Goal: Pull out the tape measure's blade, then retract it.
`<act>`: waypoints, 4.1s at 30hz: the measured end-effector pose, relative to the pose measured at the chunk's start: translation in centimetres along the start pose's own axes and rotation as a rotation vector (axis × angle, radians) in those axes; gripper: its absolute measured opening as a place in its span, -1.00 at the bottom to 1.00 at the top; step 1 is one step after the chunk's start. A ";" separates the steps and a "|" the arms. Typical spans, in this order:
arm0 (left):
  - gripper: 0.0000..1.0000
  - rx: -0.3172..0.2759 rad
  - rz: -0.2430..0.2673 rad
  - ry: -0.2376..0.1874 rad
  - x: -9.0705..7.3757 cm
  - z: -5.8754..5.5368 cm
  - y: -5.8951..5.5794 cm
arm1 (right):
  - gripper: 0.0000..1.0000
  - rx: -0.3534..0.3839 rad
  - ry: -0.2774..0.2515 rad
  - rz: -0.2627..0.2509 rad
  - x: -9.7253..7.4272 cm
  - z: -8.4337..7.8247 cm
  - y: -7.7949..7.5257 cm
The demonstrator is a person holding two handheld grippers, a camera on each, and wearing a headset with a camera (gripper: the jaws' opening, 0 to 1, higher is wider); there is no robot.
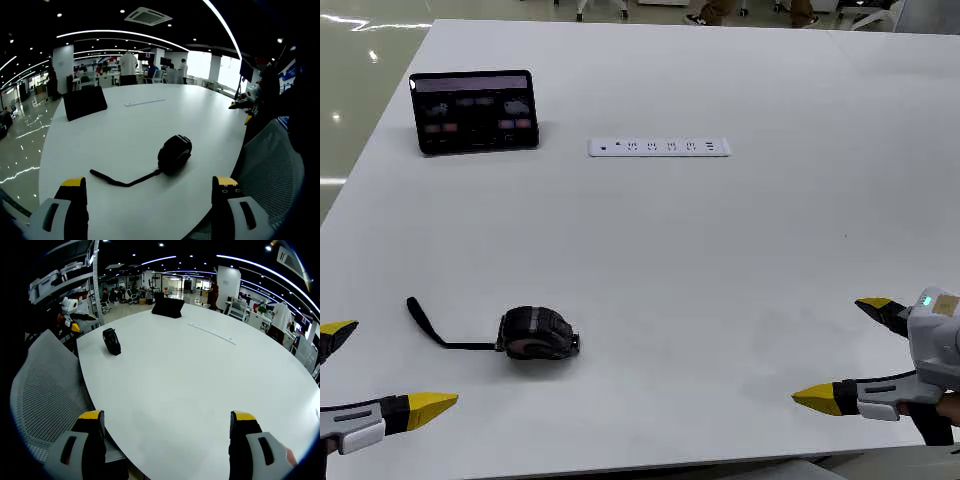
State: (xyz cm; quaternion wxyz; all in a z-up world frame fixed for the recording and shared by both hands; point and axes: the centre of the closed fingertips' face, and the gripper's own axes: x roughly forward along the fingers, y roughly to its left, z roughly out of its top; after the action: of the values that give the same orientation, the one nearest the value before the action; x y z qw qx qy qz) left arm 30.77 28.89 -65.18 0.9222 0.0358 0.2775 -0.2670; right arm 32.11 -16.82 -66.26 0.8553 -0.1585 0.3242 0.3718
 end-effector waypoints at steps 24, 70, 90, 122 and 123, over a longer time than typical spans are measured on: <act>1.00 0.054 0.009 -0.010 0.2 1.6 1.3 | 1.00 -0.060 -0.038 -0.012 0.1 2.3 -1.2; 0.70 0.440 -0.405 0.318 9.6 1.2 -5.2 | 1.00 -0.359 -0.042 0.358 13.5 10.6 9.6; -0.13 0.620 -0.550 0.406 12.6 -0.1 -8.1 | 0.81 -0.420 -0.063 0.453 18.6 12.9 13.0; -0.37 0.700 -0.522 0.450 13.4 -0.7 -7.3 | -0.54 -0.533 0.016 0.586 23.6 10.3 18.2; -0.37 0.699 -0.524 0.450 13.4 -0.7 -7.3 | -0.58 -0.534 0.016 0.585 23.7 10.3 18.1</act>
State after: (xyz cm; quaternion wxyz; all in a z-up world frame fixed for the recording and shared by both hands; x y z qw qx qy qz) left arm 36.08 16.50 -72.28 0.6740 0.3292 0.3633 -0.5527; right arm 35.37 13.33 -75.09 0.6394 -0.2792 0.2542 0.6698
